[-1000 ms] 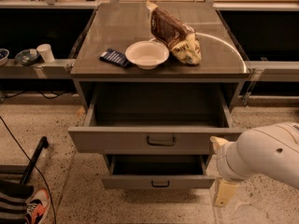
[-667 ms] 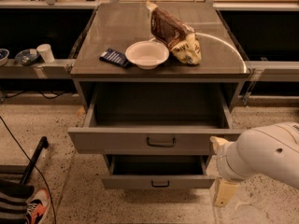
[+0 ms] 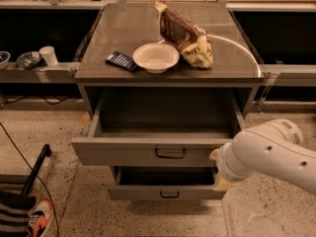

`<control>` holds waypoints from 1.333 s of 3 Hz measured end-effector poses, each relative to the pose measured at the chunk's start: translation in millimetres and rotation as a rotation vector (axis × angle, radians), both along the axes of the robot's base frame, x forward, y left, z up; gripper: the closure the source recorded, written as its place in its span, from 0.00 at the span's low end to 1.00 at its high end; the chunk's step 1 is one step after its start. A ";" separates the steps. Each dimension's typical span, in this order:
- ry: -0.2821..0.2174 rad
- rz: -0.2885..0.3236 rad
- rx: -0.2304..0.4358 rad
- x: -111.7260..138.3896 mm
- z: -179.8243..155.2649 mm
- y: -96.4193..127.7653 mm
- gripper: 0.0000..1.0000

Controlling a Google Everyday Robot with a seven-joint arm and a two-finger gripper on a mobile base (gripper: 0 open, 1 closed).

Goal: Close top drawer

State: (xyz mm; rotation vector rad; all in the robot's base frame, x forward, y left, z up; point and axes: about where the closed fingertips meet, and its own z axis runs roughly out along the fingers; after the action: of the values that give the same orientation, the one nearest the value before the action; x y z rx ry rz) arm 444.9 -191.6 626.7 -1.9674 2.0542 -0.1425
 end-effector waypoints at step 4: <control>-0.043 0.030 -0.020 34.7 0.2 7.5 0.55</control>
Offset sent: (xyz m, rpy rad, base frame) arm 0.0610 0.0130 0.0016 -0.0137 -0.0770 0.0382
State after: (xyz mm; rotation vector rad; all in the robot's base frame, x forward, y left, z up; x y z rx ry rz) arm 479.6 -184.1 626.9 -1.9883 2.0033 -0.1987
